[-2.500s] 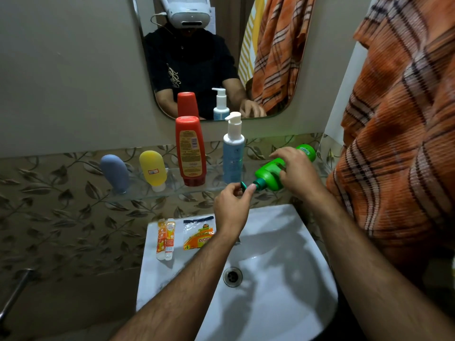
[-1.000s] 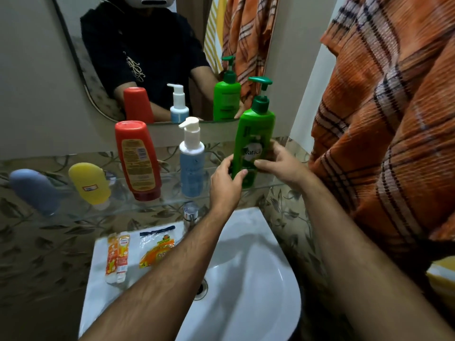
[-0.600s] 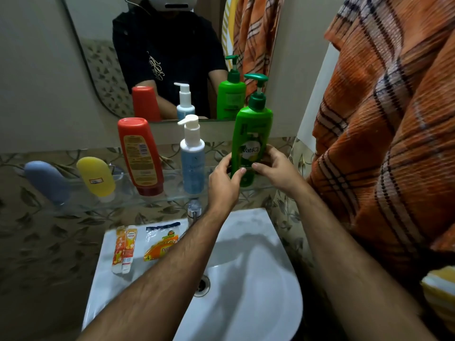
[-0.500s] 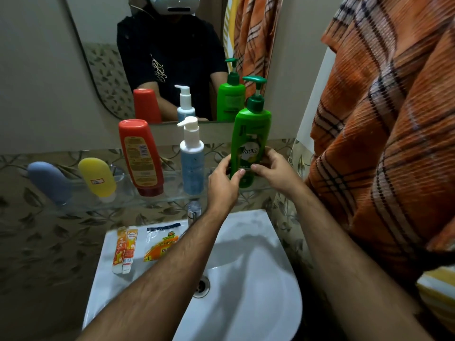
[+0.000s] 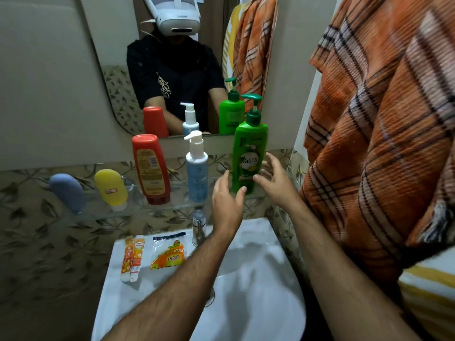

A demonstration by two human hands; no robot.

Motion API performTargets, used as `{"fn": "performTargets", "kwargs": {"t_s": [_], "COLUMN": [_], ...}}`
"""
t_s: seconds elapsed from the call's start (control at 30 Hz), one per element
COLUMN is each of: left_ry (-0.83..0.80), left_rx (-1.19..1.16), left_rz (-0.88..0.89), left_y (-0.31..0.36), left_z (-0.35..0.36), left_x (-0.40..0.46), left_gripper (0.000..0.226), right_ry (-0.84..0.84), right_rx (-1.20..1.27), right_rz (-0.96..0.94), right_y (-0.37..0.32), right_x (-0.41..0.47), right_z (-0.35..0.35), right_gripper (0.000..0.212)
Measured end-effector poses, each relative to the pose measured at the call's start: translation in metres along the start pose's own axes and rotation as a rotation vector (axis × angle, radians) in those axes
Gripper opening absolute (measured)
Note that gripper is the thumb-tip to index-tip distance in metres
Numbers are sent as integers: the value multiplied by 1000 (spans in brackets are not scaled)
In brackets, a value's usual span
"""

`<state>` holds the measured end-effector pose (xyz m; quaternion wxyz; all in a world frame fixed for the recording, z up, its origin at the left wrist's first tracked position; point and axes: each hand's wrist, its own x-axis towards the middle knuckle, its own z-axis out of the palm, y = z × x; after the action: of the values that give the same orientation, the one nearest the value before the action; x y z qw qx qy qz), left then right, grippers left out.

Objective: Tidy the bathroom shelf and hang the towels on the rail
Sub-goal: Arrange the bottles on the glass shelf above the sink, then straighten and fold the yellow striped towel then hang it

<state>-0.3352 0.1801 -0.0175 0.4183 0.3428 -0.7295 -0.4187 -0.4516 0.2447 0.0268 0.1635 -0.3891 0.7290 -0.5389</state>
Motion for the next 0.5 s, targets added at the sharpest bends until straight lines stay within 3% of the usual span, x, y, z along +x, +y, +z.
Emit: {"fn": "performTargets", "kwargs": {"t_s": [0.2,0.5], "left_ry": [-96,-334], "left_rx": [-91,-81], "left_rz": [187,336], "left_y": [-2,1], "left_z": [-11,-68], "left_x": [-22,-23], "left_gripper": [43,50], "right_ry": [175,325], "right_rx": [-175,-381], "right_rz": [-16,37], "right_y": [-8,-31], "right_x": [-37,-91], "right_z": [9,30], "right_gripper": [65,51]}}
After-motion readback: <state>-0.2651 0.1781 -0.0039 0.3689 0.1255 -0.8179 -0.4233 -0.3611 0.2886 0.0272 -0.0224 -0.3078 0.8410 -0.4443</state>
